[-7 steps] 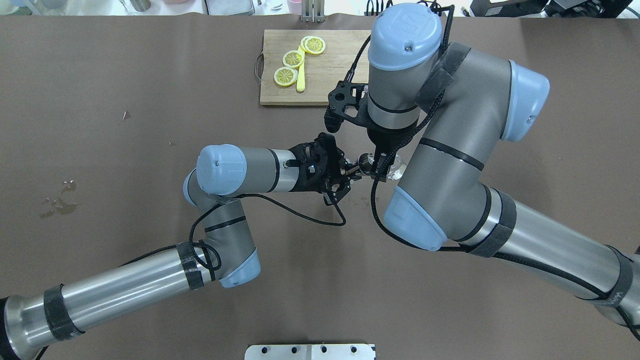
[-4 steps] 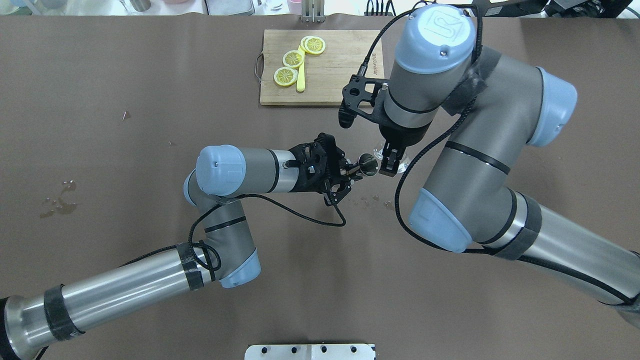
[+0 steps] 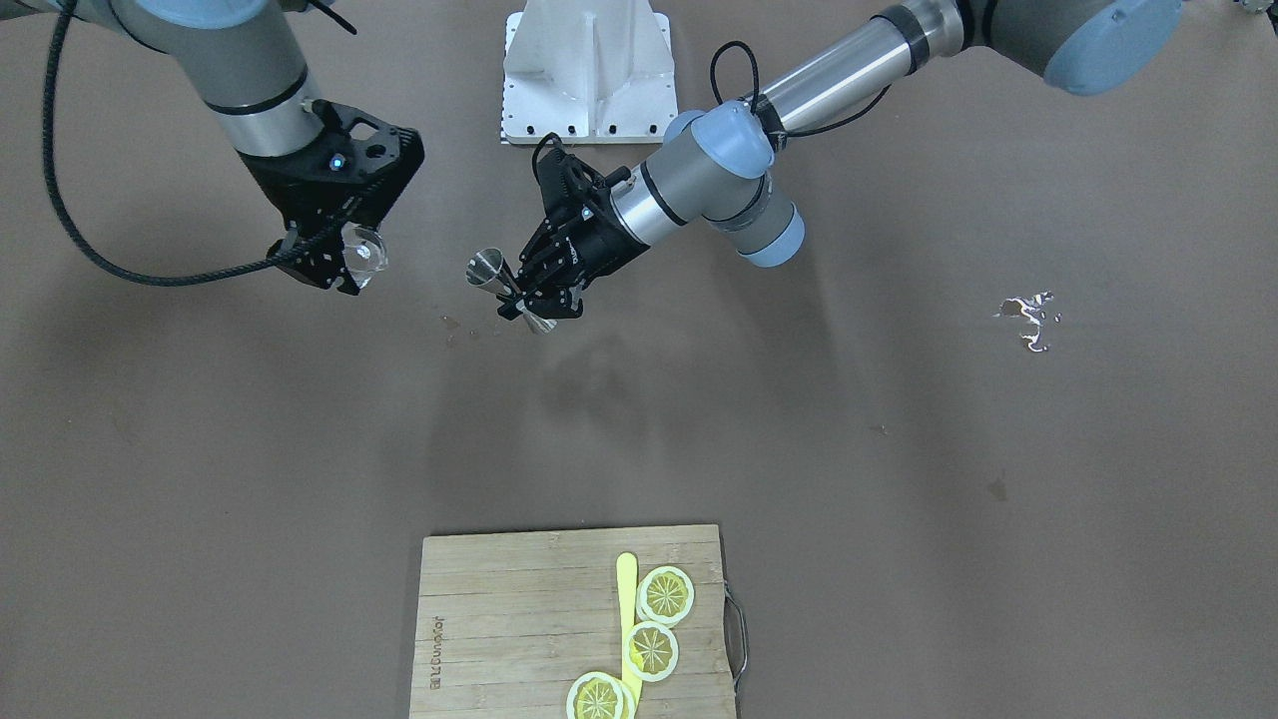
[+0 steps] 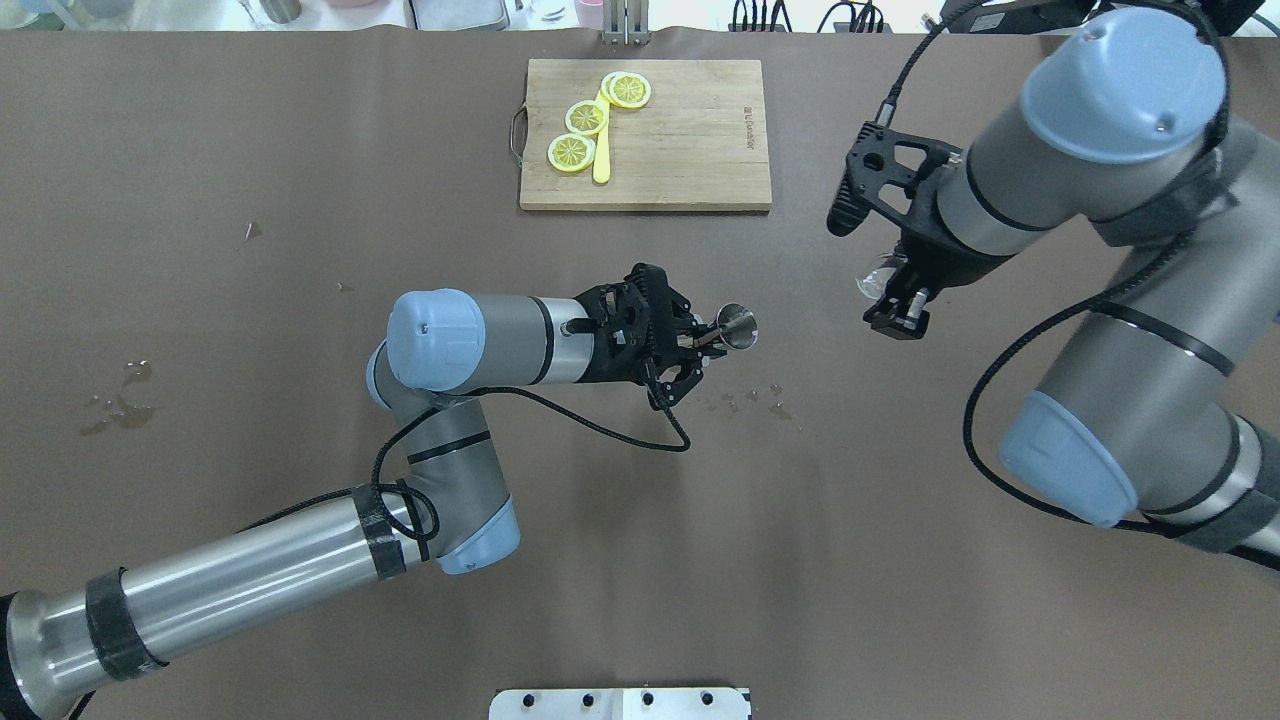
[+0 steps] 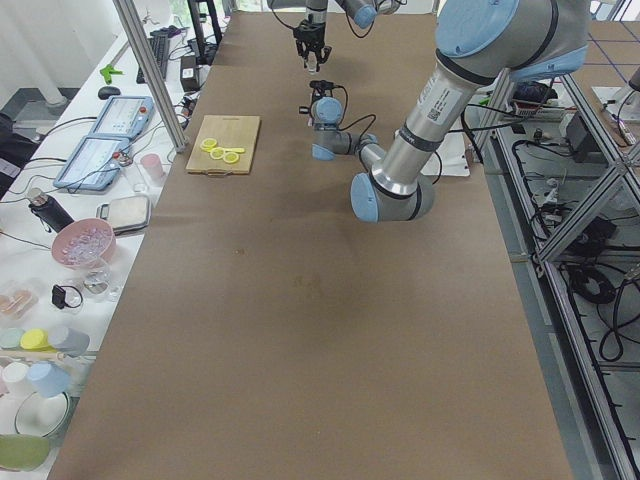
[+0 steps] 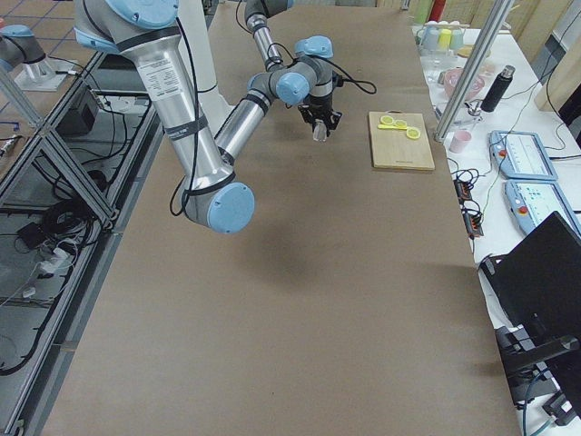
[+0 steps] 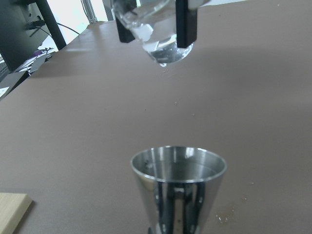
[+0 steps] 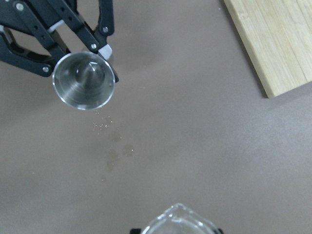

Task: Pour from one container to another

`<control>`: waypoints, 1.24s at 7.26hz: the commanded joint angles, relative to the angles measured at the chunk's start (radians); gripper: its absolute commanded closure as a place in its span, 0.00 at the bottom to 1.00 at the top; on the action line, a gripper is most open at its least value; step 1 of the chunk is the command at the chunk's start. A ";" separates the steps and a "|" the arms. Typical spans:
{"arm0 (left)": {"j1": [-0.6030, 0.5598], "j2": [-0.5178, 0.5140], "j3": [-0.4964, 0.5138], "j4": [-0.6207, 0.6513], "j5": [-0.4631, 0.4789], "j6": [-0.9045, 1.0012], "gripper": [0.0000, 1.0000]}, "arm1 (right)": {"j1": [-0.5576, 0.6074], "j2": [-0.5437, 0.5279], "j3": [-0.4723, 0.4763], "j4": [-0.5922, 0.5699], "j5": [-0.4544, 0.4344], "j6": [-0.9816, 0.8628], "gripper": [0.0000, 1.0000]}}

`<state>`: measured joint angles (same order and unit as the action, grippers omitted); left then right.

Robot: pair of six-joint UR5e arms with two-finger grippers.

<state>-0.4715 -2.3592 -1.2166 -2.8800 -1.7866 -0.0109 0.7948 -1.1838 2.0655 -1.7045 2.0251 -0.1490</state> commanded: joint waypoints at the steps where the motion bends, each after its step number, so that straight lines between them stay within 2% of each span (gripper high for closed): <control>1: -0.004 0.006 -0.014 -0.039 0.007 -0.027 1.00 | 0.064 -0.210 0.030 0.237 0.023 0.019 1.00; 3: -0.007 0.053 -0.084 -0.039 0.062 -0.029 1.00 | 0.089 -0.345 -0.014 0.488 0.035 0.119 1.00; 4: -0.009 0.076 -0.116 -0.041 0.070 -0.049 1.00 | 0.101 -0.380 -0.078 0.637 0.035 0.158 1.00; 7: -0.009 0.185 -0.251 -0.039 0.195 -0.080 1.00 | 0.130 -0.462 -0.295 1.089 0.041 0.337 1.00; 9: -0.009 0.274 -0.349 -0.039 0.307 -0.084 1.00 | 0.138 -0.494 -0.364 1.244 0.040 0.420 1.00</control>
<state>-0.4801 -2.1405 -1.5047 -2.9194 -1.5461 -0.0910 0.9285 -1.6537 1.7459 -0.5613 2.0665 0.2138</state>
